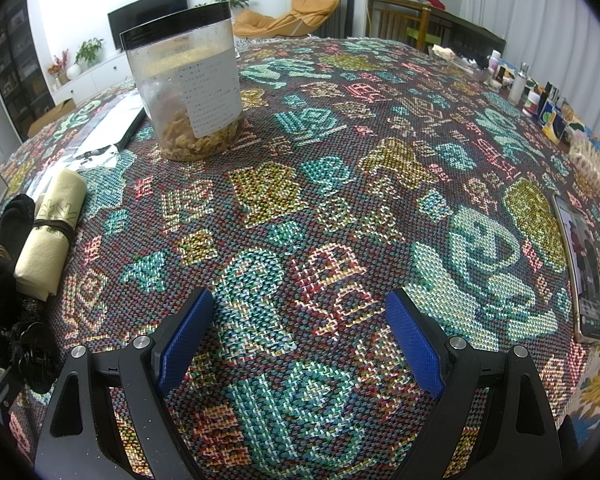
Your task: Organize soft objects
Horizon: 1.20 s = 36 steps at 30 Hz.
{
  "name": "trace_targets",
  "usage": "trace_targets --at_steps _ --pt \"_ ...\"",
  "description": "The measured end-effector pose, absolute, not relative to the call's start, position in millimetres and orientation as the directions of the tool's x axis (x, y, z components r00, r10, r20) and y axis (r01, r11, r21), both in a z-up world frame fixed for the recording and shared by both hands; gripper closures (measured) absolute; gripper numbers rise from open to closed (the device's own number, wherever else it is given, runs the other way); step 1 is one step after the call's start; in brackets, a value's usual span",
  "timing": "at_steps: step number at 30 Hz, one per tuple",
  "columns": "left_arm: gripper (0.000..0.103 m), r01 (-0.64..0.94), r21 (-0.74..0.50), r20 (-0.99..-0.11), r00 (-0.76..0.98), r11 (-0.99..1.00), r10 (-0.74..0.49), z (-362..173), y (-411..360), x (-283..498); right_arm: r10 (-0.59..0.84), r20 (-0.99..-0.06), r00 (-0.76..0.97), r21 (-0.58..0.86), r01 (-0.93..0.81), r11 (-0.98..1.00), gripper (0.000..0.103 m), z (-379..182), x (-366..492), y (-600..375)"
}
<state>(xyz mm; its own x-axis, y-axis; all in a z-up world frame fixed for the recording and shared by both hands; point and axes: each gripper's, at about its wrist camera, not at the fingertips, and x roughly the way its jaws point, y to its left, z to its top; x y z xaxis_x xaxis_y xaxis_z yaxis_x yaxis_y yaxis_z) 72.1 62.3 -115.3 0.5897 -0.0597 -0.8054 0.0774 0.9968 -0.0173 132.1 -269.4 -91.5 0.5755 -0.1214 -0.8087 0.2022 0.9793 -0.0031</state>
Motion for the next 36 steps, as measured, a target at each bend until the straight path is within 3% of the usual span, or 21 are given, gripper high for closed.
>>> trace_targets --at_steps 10,36 --pt "0.000 0.142 -0.019 -0.804 0.586 0.990 -0.099 -114 61 45 -0.122 -0.809 0.576 -0.003 0.203 0.979 0.013 -92 132 -269" --pt "0.000 0.126 -0.017 -0.797 0.598 0.992 -0.090 -115 62 44 -0.123 -0.808 0.576 -0.004 0.204 0.979 0.013 -92 132 -270"
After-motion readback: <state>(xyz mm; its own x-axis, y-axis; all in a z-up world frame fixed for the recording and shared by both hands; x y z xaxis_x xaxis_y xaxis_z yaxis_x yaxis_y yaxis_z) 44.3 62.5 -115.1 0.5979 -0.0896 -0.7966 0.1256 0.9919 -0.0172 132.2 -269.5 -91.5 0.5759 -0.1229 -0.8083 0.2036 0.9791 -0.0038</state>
